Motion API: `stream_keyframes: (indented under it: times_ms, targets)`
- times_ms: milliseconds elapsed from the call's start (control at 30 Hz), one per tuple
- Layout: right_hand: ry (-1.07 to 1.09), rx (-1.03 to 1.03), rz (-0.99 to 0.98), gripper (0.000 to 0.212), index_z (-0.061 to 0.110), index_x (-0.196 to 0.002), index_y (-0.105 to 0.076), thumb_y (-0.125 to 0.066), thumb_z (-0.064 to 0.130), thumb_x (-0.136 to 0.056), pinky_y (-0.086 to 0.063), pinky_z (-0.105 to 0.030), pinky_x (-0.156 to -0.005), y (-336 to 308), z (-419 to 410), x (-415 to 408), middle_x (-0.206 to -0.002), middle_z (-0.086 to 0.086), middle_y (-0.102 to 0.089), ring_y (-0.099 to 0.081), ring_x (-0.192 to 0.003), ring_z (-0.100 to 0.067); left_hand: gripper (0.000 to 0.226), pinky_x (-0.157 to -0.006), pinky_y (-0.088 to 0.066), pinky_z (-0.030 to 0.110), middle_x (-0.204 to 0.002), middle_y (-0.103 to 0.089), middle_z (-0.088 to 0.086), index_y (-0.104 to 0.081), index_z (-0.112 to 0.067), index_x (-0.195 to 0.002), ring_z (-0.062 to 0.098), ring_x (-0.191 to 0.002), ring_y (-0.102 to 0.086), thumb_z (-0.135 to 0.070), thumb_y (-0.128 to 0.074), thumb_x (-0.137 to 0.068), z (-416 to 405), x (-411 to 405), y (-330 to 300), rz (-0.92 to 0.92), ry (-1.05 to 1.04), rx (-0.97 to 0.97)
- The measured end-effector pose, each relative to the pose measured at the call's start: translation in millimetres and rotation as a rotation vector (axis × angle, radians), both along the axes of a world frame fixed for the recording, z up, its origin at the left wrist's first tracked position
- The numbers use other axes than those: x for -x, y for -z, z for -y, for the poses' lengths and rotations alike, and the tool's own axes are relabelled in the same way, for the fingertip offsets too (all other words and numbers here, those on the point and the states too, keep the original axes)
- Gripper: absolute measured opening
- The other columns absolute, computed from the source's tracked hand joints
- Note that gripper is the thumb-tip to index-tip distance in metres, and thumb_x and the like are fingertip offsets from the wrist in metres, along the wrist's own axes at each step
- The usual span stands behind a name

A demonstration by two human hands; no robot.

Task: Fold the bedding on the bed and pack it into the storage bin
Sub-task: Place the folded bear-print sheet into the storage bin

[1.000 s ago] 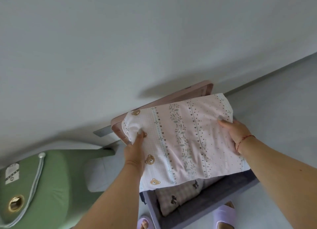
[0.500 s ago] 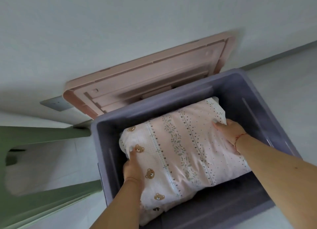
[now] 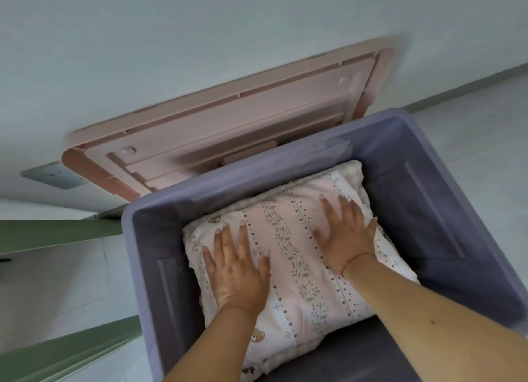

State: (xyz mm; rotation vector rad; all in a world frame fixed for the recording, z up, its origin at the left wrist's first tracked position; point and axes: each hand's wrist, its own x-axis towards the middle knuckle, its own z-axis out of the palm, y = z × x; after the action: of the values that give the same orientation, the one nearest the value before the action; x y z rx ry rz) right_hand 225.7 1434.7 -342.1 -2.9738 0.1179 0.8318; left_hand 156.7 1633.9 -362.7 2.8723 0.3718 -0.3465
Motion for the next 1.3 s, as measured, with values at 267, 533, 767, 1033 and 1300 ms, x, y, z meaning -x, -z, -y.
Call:
stream_keyframes:
  times_ms: [267, 533, 767, 1033, 1300]
  targets:
    - [-0.039, -0.030, -0.107, 0.074, 0.046, -0.134, 0.034, 0.015, 0.075, -0.070, 0.010, -0.067, -0.108, 50, 8, 16, -0.153, 0.007, 0.032, 0.033, -0.139, -0.019, 0.082, -0.107, -0.011, 0.068, -0.155, -0.024, 0.022, -0.026, -0.015, -0.151, 0.039, -0.144, -0.019, -0.071, -0.016, -0.091, 14, 28, 52, -0.179, 0.078, -0.057]
    - [-0.036, -0.056, -0.142, 0.073, 0.045, -0.132, 0.036, 0.015, 0.075, -0.070, 0.014, -0.066, -0.107, 87, 9, 16, -0.151, 0.006, 0.035, 0.037, -0.137, -0.019, 0.082, -0.107, -0.008, 0.072, -0.151, -0.029, 0.029, -0.028, -0.010, -0.147, 0.046, -0.141, -0.023, -0.068, -0.015, -0.091, 19, 25, 84, -0.238, 0.074, -0.017]
    - [0.012, -0.052, -0.252, 0.071, 0.044, -0.141, 0.025, 0.003, 0.074, -0.081, 0.011, -0.065, -0.109, 70, 3, 4, -0.155, 0.007, 0.026, 0.027, -0.142, -0.019, 0.089, -0.108, -0.010, 0.069, -0.152, -0.029, 0.027, -0.030, -0.011, -0.149, 0.041, -0.142, -0.021, -0.071, -0.006, -0.088, 16, 16, 67, -0.351, 0.076, 0.001]
    - [0.138, -0.188, -0.232, 0.062, 0.030, -0.152, -0.005, -0.011, 0.057, -0.097, 0.003, -0.042, -0.119, -31, -8, -14, -0.160, 0.003, 0.001, 0.005, -0.147, -0.015, 0.077, -0.117, -0.021, 0.043, -0.155, -0.027, 0.012, -0.015, -0.014, -0.153, 0.029, -0.142, -0.026, -0.063, -0.004, -0.094, 11, -26, -48, -0.507, 0.160, -0.107]
    - [0.492, -0.509, -0.179, 0.050, 0.009, -0.143, -0.035, -0.021, 0.035, -0.103, -0.028, -0.035, -0.107, -160, -7, -33, -0.147, -0.011, -0.039, -0.036, -0.134, -0.028, 0.066, -0.071, -0.047, 0.034, -0.107, -0.065, 0.009, -0.052, -0.010, -0.127, 0.025, -0.088, -0.060, -0.054, -0.012, -0.100, 22, -60, -170, -0.549, 0.057, 0.062]
